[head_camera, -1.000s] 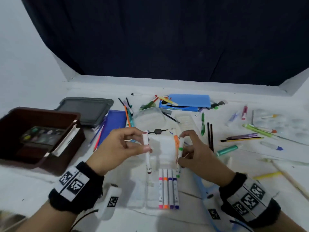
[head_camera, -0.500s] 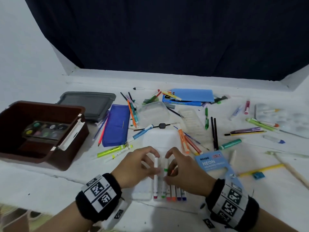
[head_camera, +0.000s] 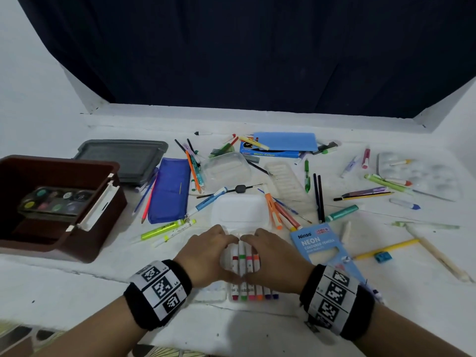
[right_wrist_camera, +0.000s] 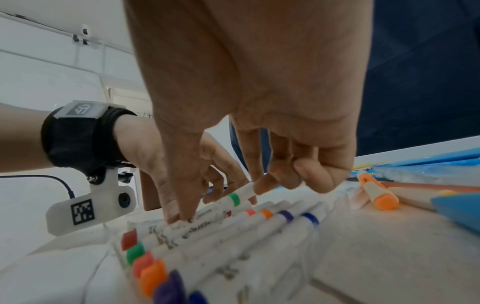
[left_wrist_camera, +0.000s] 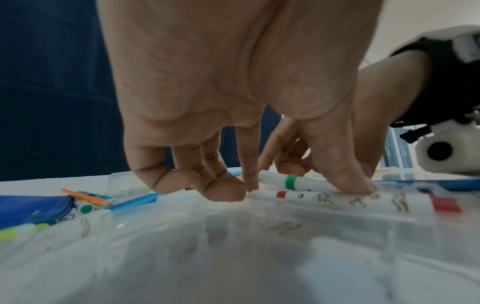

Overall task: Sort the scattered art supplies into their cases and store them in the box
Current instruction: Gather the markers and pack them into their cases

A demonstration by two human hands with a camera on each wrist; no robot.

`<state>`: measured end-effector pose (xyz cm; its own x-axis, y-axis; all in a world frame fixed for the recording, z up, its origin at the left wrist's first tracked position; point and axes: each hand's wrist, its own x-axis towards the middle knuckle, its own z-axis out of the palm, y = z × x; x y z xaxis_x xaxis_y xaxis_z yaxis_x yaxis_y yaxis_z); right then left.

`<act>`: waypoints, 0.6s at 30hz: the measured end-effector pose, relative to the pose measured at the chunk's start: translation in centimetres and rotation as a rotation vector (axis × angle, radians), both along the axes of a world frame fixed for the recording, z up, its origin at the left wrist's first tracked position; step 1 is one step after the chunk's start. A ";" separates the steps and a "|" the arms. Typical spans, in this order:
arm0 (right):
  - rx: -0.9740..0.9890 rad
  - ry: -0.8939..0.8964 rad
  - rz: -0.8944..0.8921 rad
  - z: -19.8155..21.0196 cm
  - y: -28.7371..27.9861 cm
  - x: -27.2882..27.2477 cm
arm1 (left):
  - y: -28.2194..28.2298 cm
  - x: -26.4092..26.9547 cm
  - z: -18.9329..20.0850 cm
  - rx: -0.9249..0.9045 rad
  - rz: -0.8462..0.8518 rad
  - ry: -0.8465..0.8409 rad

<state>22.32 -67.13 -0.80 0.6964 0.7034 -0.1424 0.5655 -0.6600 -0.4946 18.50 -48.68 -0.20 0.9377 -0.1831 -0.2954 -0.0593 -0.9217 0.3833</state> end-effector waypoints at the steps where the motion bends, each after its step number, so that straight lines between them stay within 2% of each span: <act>1: -0.022 -0.002 0.010 0.0 0.1 0.1 | 0.0 0.0 0.1 0.026 -0.011 0.000; 8: -0.104 0.049 -0.007 -0.2 -0.2 0.3 | 0.7 0.3 0.4 0.103 -0.059 0.088; 18: -0.211 -0.033 -0.002 0.8 0.7 0.6 | 0.0 0.1 0.3 0.245 -0.026 0.011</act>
<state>22.89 -66.46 -0.04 0.7047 0.6585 -0.2640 0.5772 -0.7486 -0.3264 18.58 -48.72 0.09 0.9299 -0.1290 -0.3444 -0.0815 -0.9855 0.1490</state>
